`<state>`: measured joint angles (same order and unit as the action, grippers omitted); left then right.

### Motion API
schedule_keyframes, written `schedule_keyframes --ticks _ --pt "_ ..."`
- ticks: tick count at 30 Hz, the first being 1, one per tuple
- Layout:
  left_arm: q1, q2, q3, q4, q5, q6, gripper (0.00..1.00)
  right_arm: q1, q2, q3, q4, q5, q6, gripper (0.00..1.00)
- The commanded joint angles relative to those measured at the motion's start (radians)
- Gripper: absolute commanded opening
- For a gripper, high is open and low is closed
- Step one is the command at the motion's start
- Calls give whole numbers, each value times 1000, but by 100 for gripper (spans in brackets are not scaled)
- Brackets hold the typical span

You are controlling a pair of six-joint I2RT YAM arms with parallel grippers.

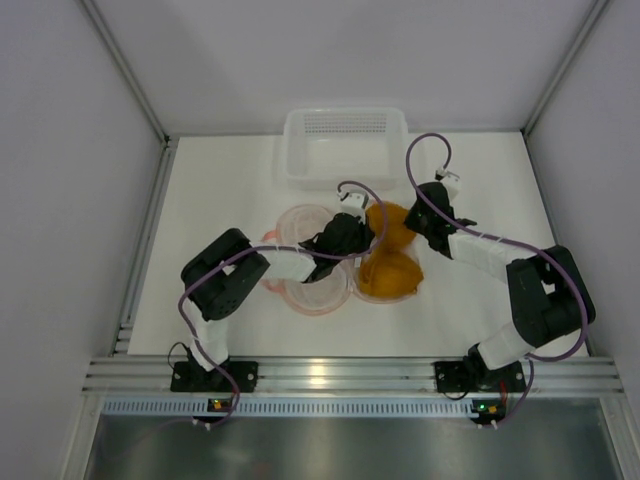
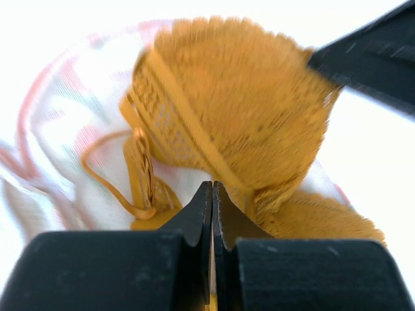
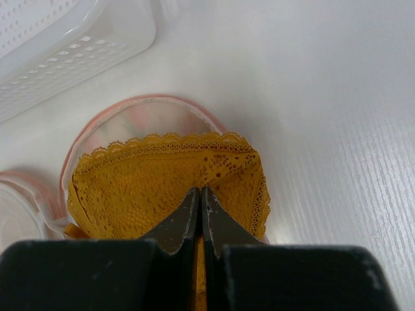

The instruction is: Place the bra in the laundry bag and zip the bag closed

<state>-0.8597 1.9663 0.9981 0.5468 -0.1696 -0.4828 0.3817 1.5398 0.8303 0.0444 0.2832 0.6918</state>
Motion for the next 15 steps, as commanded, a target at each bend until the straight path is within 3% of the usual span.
schedule_keyframes --ticks 1,5,9,11,12,15 --pt "2 -130 -18 93 -56 47 0 -9 0 36 32 10 -8 0" --pt "5 -178 -47 93 -22 61 0 -9 -1 43 29 8 -6 0" --pt "5 -130 -33 91 71 58 0 -10 3 53 25 7 -11 0" --pt "5 -107 -24 93 96 29 8 -10 3 55 15 8 -11 0" --pt "5 -90 -16 93 97 14 21 -9 0 53 14 10 -12 0" --pt "5 -60 -6 93 96 -23 44 -10 -6 50 15 10 -12 0"
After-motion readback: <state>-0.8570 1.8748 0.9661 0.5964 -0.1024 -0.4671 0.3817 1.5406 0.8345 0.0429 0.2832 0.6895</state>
